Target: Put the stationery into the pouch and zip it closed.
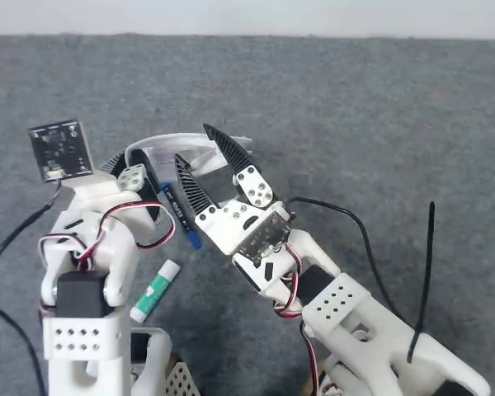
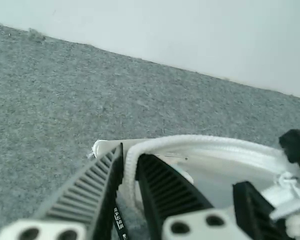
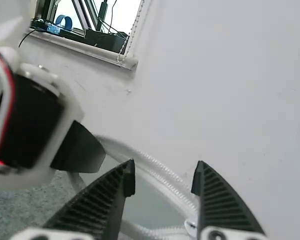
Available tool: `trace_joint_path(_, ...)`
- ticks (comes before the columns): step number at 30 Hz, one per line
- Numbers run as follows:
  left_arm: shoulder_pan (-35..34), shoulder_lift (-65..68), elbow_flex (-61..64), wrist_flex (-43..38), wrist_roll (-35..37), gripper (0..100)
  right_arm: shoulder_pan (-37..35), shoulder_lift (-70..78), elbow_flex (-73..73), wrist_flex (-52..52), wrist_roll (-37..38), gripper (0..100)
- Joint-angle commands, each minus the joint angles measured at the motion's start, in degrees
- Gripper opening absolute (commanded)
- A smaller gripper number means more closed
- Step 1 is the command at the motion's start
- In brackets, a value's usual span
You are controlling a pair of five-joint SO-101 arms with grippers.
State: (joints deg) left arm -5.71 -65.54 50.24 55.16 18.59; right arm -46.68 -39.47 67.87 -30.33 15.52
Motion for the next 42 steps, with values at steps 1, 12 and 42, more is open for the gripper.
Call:
trace_joint_path(1, -0.18, 0.00, -1.27, -2.29, 0.79, 1, -0.22, -4.18, -0.53, 4.79, 0.79, 17.0)
trace_joint_path(12, -3.25, -0.18, -1.89, -2.73, 0.79, 1, -0.22, -25.63, -2.29, 33.45, -7.82, 17.3)
trace_joint_path(42, -37.36, -0.18, -5.49, -3.52, 3.25, 1, -4.26, -3.74, -15.65, 51.21, -17.93, 17.0)
